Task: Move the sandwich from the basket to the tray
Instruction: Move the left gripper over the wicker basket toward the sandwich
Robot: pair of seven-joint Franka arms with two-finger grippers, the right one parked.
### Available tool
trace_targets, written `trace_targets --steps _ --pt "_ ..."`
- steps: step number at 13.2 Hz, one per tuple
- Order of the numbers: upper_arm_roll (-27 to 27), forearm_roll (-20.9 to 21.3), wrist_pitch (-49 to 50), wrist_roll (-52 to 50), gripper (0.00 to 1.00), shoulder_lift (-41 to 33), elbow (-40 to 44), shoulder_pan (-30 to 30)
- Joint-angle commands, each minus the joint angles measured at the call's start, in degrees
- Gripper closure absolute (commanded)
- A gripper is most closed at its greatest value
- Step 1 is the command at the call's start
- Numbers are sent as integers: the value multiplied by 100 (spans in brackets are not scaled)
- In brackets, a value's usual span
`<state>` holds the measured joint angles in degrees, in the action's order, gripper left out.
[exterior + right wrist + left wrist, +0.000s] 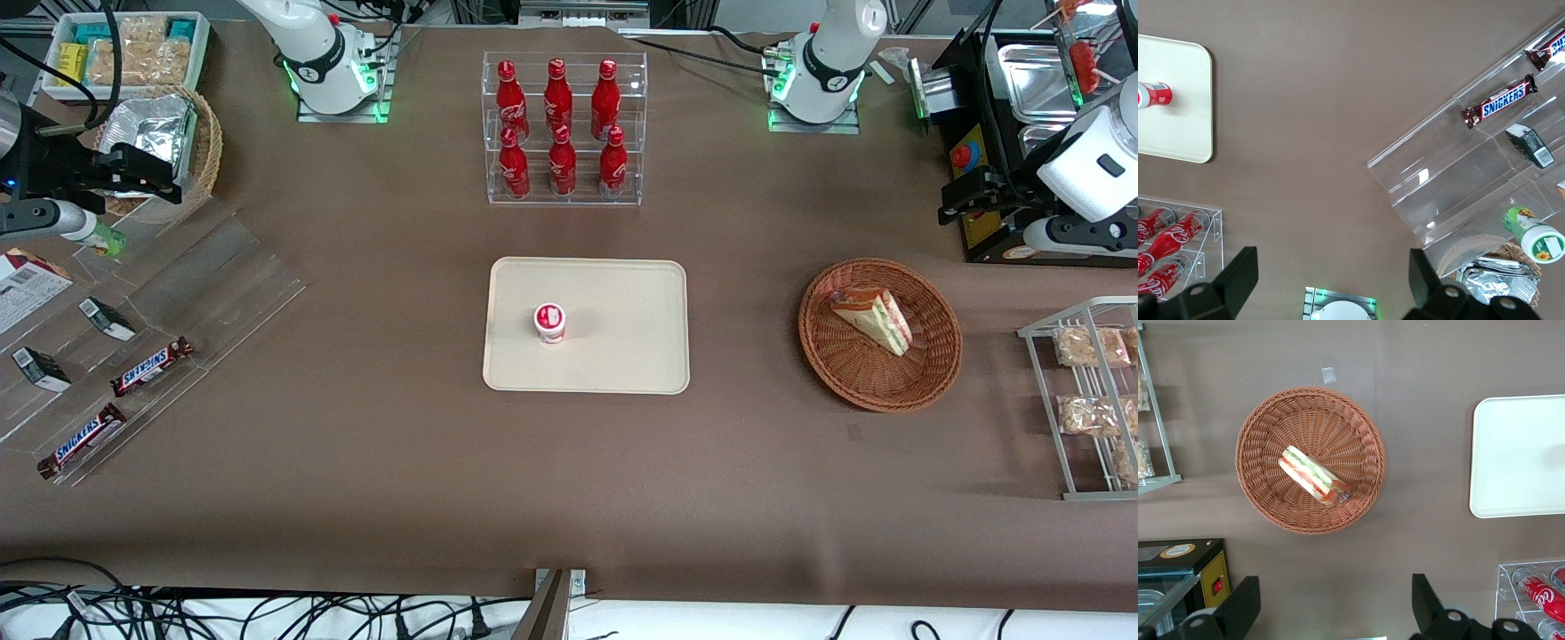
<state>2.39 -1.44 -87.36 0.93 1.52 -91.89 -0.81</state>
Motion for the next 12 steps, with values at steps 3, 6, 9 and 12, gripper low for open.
trace_targets --steps 3,6,9,12 --pt "-63 -15 79 127 0 -3 119 19" --pt "-55 82 -69 -66 0 138 6 -121" --pt "-55 187 -893 -942 0 103 -888 -192" --pt "-37 511 -1693 -2076 0 94 -1706 -192"
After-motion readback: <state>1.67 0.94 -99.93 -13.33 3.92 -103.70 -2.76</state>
